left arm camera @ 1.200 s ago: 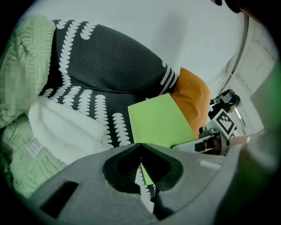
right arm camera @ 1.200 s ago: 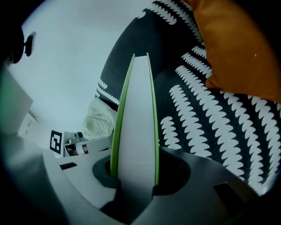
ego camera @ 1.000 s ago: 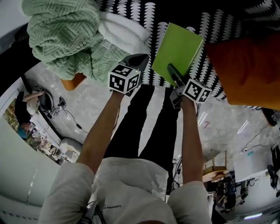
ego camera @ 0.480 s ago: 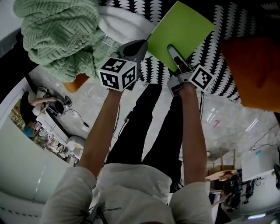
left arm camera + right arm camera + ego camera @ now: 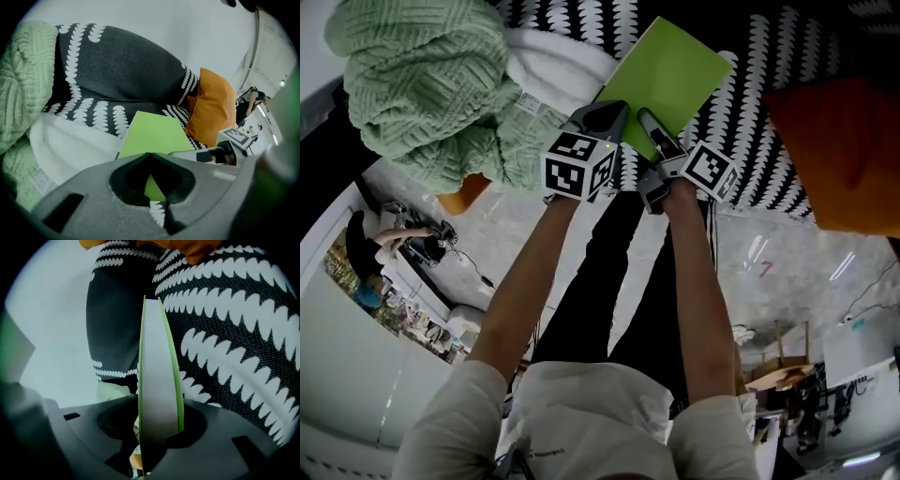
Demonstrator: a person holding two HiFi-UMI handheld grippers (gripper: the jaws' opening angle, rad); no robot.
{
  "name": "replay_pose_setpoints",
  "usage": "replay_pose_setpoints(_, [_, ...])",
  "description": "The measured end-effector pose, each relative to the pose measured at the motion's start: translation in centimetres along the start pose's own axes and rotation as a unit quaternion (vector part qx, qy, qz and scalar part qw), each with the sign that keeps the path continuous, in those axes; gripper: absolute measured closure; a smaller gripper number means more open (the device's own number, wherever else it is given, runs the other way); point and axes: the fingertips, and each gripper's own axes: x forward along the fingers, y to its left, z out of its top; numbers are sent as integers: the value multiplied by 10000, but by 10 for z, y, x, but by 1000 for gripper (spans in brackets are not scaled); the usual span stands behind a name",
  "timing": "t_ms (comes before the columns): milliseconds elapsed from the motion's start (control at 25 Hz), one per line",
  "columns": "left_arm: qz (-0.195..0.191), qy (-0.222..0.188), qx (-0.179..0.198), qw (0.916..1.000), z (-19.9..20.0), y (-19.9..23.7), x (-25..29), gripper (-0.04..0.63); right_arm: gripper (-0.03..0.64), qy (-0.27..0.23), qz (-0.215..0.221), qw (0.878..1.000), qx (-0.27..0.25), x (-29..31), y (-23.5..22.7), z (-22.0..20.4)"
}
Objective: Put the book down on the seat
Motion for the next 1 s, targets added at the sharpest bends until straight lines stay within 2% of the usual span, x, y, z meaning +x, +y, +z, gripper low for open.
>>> replay_pose_setpoints(280, [-74, 173, -280, 9994, -15, 7, 8, 586, 436, -28, -309, 9995, -105, -19, -15, 2])
replay_pose_setpoints(480, [-45, 174, -254, 9995, -17, 6, 12, 586, 428, -87, -533, 9982, -277, -25, -20, 1])
replay_pose_setpoints(800, [-22, 103, -449, 9989, -18, 7, 15, 586, 428, 167, -626, 9971, -387, -34, -27, -4])
replay_pose_setpoints(1000, [-31, 119, -418, 9991, -16, 10, 17, 586, 428, 271, -550, 9977, -279, -35, -31, -5])
